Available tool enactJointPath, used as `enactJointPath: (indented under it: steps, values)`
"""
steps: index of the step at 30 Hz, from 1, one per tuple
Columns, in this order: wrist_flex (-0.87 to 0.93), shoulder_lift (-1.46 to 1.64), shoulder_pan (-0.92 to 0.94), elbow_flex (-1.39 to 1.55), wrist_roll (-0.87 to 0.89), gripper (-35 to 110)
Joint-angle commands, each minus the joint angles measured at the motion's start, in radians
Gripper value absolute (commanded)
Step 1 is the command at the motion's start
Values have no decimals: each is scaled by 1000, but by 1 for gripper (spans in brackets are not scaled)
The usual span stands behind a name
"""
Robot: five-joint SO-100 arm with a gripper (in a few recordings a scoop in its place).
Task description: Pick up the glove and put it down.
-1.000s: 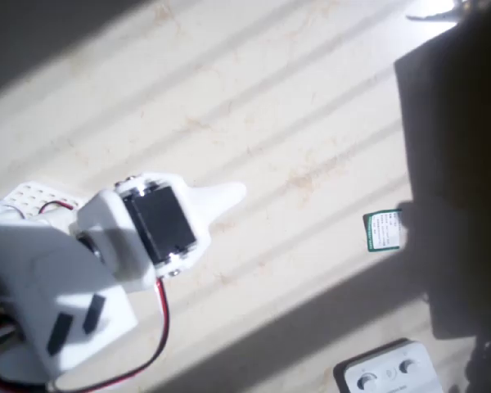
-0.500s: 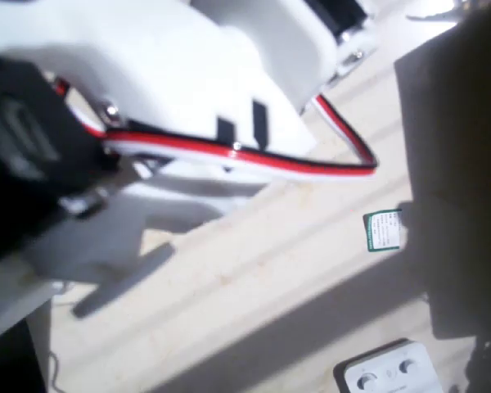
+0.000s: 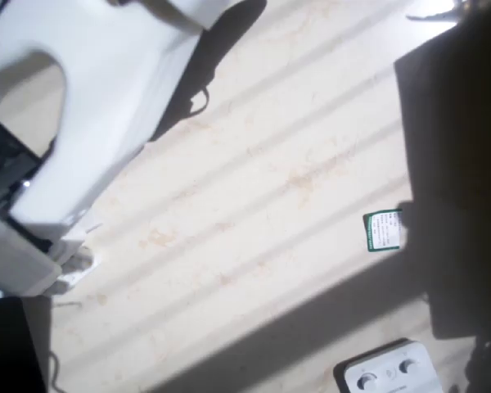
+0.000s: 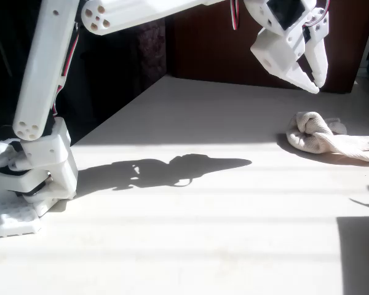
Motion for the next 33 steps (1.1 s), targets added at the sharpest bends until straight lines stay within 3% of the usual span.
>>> enactJointPath:
  steps: [1,10,33]
  values:
    - [-2,-46,-31,-87,8,11]
    - [0,-138,-31,-87,8,30]
    - [-149,-334,-25,-158,81,29]
